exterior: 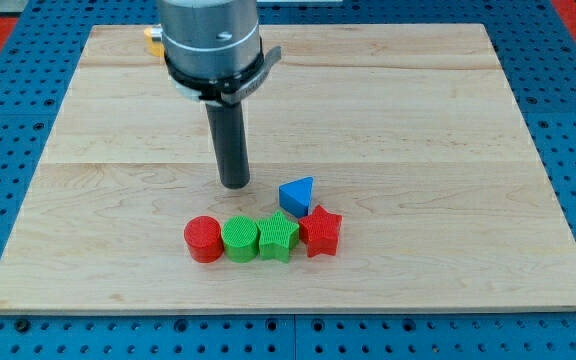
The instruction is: Push the blue triangle towards up
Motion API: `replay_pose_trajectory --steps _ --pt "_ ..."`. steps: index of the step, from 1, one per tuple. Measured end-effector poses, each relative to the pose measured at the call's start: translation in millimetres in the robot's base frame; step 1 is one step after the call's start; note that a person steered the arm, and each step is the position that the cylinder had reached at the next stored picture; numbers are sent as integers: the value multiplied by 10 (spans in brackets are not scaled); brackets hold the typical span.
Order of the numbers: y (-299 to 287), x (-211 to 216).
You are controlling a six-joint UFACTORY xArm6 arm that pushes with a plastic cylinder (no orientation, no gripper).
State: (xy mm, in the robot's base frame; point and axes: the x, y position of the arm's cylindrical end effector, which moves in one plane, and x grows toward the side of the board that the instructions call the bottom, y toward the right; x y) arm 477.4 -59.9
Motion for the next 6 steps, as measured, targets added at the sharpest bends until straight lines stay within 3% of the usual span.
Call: replay_pose_trajectory --steps 3,6 --pt "582 274" --pt "1486 86"
